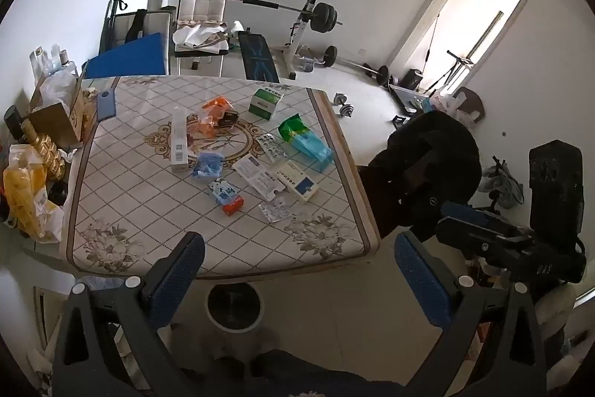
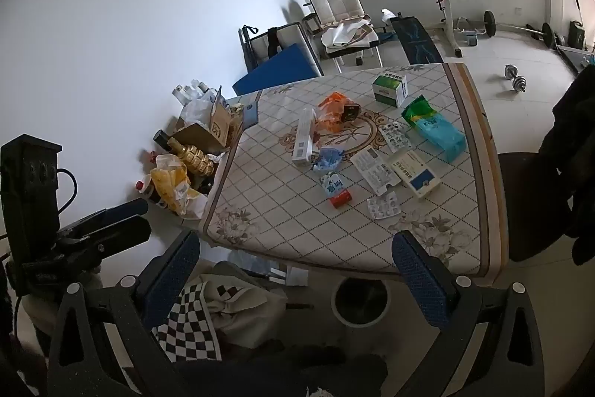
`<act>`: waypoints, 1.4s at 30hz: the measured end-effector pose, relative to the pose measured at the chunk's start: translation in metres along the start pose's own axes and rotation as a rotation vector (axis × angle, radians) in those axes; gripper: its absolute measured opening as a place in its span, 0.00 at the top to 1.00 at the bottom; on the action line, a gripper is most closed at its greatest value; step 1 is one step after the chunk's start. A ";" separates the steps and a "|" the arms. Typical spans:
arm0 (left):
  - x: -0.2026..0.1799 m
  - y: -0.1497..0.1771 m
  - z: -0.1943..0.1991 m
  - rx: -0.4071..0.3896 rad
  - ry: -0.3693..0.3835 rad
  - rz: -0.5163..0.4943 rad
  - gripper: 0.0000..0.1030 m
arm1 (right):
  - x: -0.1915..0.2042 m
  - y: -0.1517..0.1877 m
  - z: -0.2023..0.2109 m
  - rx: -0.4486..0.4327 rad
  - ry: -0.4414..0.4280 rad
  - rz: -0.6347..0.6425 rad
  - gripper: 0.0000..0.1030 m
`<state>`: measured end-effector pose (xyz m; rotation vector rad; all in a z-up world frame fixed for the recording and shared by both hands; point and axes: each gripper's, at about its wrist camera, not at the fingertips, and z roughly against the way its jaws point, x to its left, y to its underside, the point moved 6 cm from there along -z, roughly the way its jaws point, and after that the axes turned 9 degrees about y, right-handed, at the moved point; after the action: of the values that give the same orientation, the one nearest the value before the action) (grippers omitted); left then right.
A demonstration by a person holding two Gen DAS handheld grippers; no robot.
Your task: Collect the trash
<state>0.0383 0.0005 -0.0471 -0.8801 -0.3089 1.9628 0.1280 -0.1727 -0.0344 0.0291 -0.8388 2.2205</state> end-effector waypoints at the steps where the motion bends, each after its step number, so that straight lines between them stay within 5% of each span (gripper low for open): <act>1: 0.000 0.000 0.000 0.006 0.010 -0.009 0.00 | 0.000 0.000 0.000 0.002 -0.003 -0.002 0.00; 42: -0.019 -0.008 0.012 -0.014 0.027 -0.031 0.00 | 0.006 0.004 0.005 0.003 -0.022 0.014 0.00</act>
<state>0.0415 -0.0091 -0.0260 -0.9049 -0.3196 1.9212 0.1199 -0.1741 -0.0314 0.0494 -0.8507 2.2384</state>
